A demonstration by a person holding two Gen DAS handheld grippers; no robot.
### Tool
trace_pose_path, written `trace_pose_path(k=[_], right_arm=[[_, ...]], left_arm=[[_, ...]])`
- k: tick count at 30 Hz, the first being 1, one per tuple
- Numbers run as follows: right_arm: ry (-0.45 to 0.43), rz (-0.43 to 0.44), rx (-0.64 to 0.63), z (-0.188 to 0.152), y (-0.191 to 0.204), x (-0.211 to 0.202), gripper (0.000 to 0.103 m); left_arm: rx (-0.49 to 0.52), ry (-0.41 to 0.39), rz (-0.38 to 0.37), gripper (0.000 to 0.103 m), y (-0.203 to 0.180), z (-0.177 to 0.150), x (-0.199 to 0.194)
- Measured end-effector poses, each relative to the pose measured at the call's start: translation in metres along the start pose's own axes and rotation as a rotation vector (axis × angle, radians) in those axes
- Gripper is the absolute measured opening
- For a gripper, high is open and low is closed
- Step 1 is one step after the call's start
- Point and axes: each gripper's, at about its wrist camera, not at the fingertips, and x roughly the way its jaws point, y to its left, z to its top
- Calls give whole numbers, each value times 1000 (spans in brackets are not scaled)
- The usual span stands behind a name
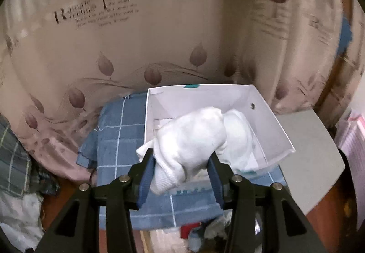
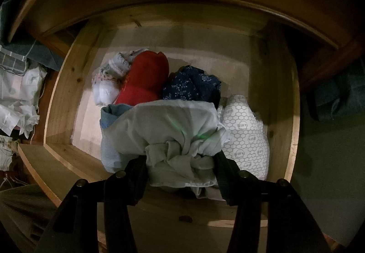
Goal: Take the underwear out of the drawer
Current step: 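Carry the white rolled garment into the shoe box and open the left tool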
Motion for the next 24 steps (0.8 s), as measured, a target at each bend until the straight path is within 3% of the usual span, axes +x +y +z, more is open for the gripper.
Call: trace_pose_path(k=[3,6,12,24], right_arm=[[1,5,0,0,-1,1,49],[1,8,4,0,-2,2,49],[5,0,-6,-1,0,4,49],[3,2,-5,-1,-1,5,49]], left_arm=[[-37,40,12,45,3,9,29],[-9,73,66,45,2,9,54],[12,153,84,46,1,-5,93],[17,116,64,55,2,-15,83]])
